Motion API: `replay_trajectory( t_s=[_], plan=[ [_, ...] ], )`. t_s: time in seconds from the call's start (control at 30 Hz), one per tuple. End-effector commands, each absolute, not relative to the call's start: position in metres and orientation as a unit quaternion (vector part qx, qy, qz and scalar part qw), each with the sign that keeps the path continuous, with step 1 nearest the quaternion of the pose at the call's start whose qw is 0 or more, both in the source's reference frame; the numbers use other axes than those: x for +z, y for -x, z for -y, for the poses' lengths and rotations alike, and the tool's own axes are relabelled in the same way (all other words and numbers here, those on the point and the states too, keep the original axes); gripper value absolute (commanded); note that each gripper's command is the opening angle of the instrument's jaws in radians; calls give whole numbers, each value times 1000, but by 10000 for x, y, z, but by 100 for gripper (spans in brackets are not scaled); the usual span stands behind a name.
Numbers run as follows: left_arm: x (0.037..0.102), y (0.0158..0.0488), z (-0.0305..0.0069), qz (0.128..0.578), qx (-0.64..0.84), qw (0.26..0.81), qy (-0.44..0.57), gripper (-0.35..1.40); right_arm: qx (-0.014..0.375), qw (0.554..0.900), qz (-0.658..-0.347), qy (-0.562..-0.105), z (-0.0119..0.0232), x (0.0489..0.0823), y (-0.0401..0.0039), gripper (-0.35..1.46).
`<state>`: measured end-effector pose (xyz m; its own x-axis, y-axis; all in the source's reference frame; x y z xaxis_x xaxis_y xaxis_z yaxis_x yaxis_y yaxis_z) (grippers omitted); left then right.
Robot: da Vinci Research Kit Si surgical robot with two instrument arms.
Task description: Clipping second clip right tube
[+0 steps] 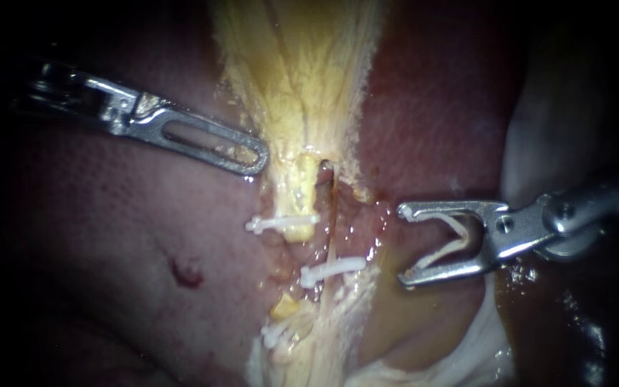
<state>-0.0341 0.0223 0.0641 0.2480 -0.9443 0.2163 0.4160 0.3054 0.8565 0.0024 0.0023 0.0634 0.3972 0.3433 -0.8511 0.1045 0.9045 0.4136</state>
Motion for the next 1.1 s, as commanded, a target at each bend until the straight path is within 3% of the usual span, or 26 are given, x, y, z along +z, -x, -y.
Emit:
replay_trajectory(
  t_s=[0.03, 0.63, 1.1],
  plan=[
    [640, 340, -224, 384, -478, 711, -345, -35, 74, 810, -544, -206, -23, 634, -24, 50],
    [578, 270, -256, 388, -501, 699, -332, -35, 75, 810, -544, -205, -23, 634, -25, 50],
    [570, 267, -254, 397, -506, 691, -331, -35, 74, 806, -545, -217, -22, 637, -38, 50]
  ],
)
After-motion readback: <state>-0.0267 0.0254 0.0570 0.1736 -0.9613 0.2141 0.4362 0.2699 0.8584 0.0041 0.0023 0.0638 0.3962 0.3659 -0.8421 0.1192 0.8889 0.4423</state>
